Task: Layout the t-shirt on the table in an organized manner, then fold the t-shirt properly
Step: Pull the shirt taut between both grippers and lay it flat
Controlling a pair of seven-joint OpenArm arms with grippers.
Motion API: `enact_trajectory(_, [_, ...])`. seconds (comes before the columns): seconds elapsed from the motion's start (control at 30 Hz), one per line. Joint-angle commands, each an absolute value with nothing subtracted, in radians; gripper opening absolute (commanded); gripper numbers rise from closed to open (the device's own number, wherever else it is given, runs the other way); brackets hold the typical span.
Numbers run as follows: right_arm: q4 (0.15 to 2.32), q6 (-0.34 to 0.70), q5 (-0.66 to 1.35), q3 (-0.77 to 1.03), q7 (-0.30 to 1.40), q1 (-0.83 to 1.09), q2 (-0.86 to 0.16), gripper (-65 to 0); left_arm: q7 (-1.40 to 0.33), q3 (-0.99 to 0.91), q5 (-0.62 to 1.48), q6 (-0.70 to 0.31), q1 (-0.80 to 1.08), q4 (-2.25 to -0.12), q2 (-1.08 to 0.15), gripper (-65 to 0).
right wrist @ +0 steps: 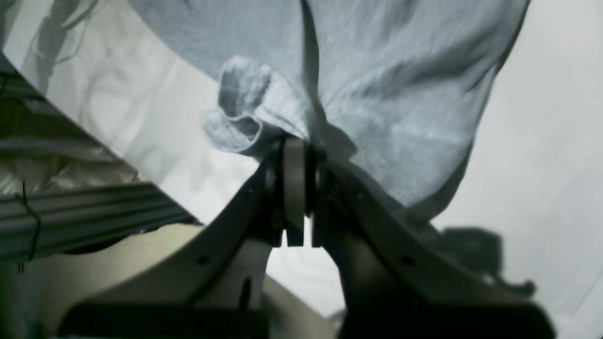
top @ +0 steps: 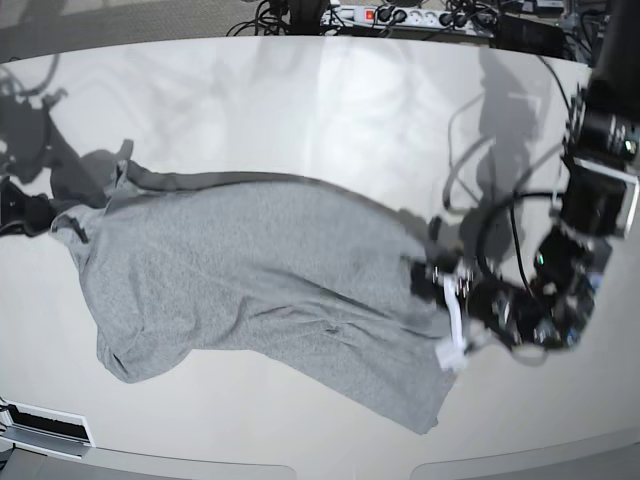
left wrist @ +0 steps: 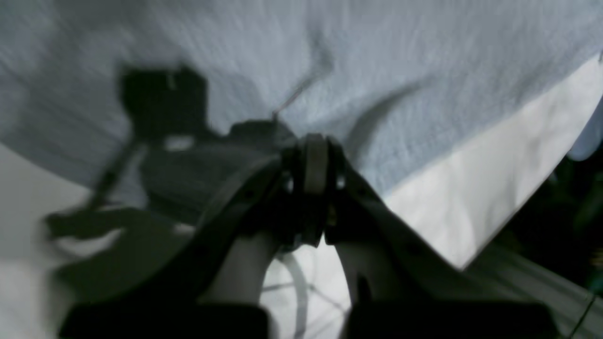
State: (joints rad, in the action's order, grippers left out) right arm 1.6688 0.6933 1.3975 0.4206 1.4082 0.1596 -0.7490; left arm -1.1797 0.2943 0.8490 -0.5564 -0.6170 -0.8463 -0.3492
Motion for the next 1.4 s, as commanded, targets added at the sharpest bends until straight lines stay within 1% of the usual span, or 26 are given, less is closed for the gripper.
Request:
enact_trajectory(0.0, [1.68,0.698,1.439,0.432,1.396,0.17,-0.777,-65.0,-1.185,0.288,0.895,-0.563,-0.641,-0.862,-0.354,-65.0])
enact_trajectory(0.17, [1.682,0.698,1.474,0.432,1.396,0.243,-0.776,-65.0,-1.309,0.288,1.053,-0.563,-0.58,-0.862,-0.355,-65.0])
enact_trajectory(0.27, [1.682,0.698,1.459,0.432,1.396,0.265,-0.776,-65.0,-1.355,0.288,1.079,-0.563,-0.571,-0.862,-0.358,-65.0])
enact_trajectory(0.47, [1.682,0.698,1.458,0.432,1.396,0.308,-0.778,-65.0,-1.363,0.288,1.082,-0.574,-0.571,-0.862,-0.392,-65.0])
enact_trajectory(0.6, [1.682,0.698,1.406,0.432,1.396,0.319,-0.779,-65.0,-1.369,0.288,1.095,-0.573,-0.571,-0.862,-0.451,-65.0])
enact_trajectory(0.73, [1.682,0.698,1.35,0.432,1.396,0.335,-0.805,-65.0,-1.396,0.288,1.254,-0.567,-0.572,-0.881,-0.514,-65.0])
enact_trajectory(0.87, [1.682,0.698,1.242,0.432,1.368,0.341,-0.817,-65.0,-1.396,0.288,1.315,-0.587,-0.571,-0.928,-0.569,-65.0])
enact_trajectory(1.03, [1.682,0.698,1.192,0.432,1.258,0.341,-0.808,-65.0,-1.396,0.288,1.436,-0.694,-0.562,-0.981,-0.609,-65.0])
enact_trajectory(1.07, [1.682,0.698,1.168,0.432,1.254,0.341,-0.809,-65.0,-1.396,0.288,1.477,-0.698,-0.554,-0.993,-0.617,-65.0])
enact_trajectory(1.2, [1.695,0.698,1.152,0.431,1.256,0.373,-0.812,-65.0,-1.396,0.288,1.484,-0.698,-0.487,-1.065,-0.647,-65.0])
enact_trajectory(1.37, [1.809,0.698,1.114,0.431,1.256,0.482,-0.812,-65.0,-1.396,0.288,1.484,-0.698,-0.354,-1.16,-0.672,-65.0])
